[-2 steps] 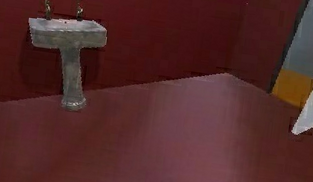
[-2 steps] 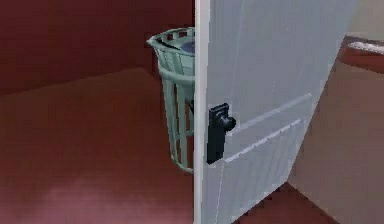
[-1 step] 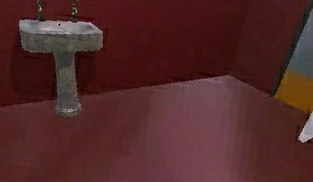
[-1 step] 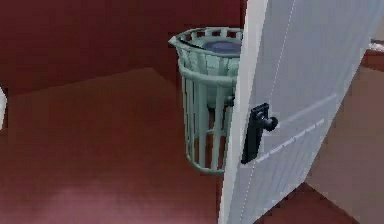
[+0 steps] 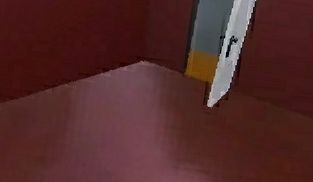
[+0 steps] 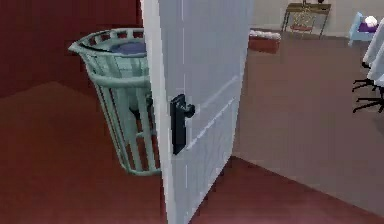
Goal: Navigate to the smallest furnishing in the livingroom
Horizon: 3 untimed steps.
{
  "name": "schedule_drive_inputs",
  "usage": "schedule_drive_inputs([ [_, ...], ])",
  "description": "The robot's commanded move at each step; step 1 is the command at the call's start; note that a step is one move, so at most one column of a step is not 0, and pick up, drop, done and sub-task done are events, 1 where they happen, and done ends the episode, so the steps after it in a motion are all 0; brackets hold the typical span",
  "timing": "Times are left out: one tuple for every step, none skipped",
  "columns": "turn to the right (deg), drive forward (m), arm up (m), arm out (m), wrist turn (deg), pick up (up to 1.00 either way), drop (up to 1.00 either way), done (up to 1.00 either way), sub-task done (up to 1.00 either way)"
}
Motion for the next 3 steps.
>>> schedule_drive_inputs([
  [0.0, 1.0, 0.0, 0.0, 0.0, 0.0, 0.0, 0.0, 0.0],
  [0.0, 1.0, 0.0, 0.0, 0.0, 0.0, 0.0, 0.0, 0.0],
  [3.0, 0.0, 0.0, 0.0, 0.0, 0.0, 0.0, 0.0, 0.0],
])
